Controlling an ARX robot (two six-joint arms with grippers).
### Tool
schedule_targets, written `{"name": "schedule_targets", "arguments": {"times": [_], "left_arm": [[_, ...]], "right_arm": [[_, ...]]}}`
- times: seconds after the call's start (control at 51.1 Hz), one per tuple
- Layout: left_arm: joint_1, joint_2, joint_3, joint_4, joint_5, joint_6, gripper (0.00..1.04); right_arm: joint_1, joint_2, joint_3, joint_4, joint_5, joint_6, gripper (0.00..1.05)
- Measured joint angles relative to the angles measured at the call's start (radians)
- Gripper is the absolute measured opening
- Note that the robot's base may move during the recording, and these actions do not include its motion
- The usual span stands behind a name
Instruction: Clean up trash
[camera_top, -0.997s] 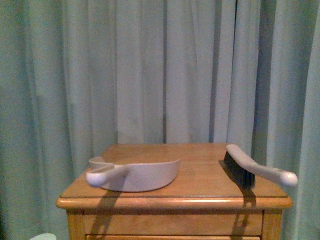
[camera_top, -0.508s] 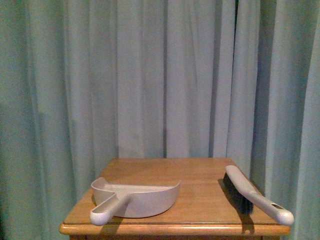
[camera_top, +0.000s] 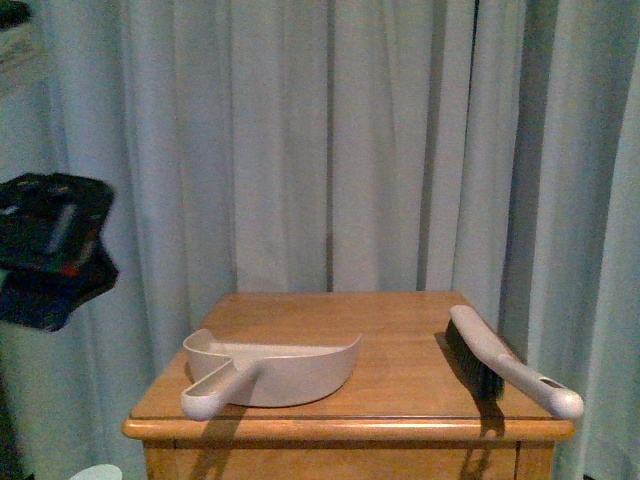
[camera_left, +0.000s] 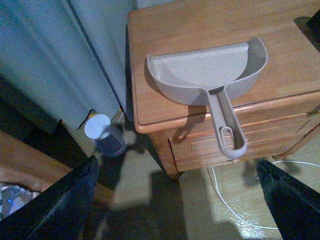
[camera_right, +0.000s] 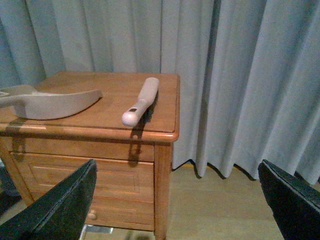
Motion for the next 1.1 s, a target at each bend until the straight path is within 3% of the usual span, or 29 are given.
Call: {"name": "schedule_targets", "arguments": {"times": [0.215, 0.528, 1.095], "left_arm": [[-0.109, 0.274, 0.24, -0.058, -0.098, 0.023, 0.97], [-0.163, 0.513, 0.463, -0.133, -0.12, 0.002, 0.97], [-0.088, 0.713, 0.462, -0.056, -0.119, -0.012, 0.97]], "right_arm": [[0.0, 0.0, 0.0, 0.0, 0.0, 0.0, 0.97], [0.0, 0.0, 0.0, 0.0, 0.0, 0.0, 0.97], [0.0, 0.0, 0.0, 0.0, 0.0, 0.0, 0.97]]}}
